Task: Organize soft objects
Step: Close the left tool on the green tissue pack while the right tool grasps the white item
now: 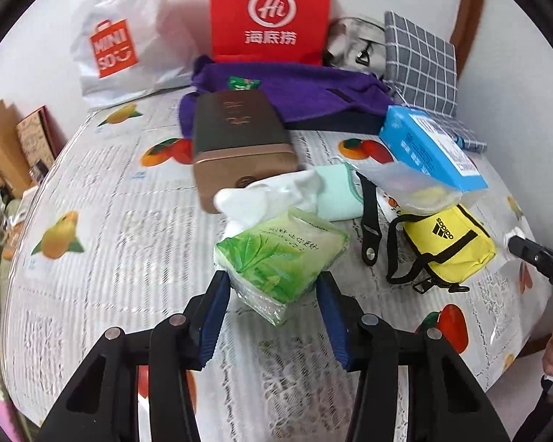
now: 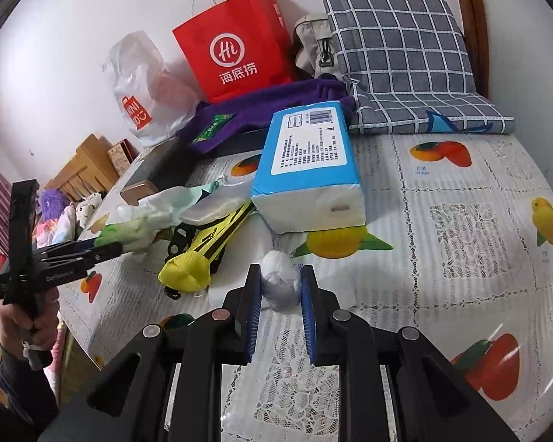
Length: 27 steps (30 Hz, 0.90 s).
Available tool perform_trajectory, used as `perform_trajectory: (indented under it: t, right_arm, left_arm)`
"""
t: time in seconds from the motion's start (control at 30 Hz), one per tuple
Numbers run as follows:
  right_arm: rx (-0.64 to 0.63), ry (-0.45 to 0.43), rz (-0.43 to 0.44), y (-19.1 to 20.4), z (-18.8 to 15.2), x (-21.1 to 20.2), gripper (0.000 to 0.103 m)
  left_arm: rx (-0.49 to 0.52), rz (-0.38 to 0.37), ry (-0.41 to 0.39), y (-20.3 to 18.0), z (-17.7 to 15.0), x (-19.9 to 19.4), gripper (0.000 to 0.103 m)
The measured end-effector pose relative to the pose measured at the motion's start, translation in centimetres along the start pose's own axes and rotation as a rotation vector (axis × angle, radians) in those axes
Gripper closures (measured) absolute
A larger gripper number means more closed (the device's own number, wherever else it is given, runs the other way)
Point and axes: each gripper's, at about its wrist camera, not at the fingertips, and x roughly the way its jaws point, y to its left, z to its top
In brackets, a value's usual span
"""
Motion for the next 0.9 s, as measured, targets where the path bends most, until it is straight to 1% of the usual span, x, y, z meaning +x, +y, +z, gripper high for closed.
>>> perform_trajectory:
  t: [0.1, 0.37, 0.63, 0.9]
  right_arm:
    - [-0.003, -0.012, -0.001, 0.2, 0.2, -0.5, 0.083]
    - [-0.019, -0.04, -0.009, 1.3, 0.9, -1.9, 0.083]
    - [-0.04, -0.045, -0.006, 2.4, 1.3, -2.4, 0.083]
    - [-0.048, -0.051, -0.011, 2.7, 2.0, -2.7, 0.083]
  left_arm:
    - [-0.029, -0.016, -0.018, 0.7, -0.1, -0.7, 0.058]
    - [-0.058, -0.034, -0.054, 1.5, -0.3, -2.3, 0.061]
    - [-0.065, -0.051, -0.073, 1.8, -0.2, -3.0, 0.065]
    - [-0.072, -0.058, -0.098, 2.0, 0.5, -3.9, 0.065]
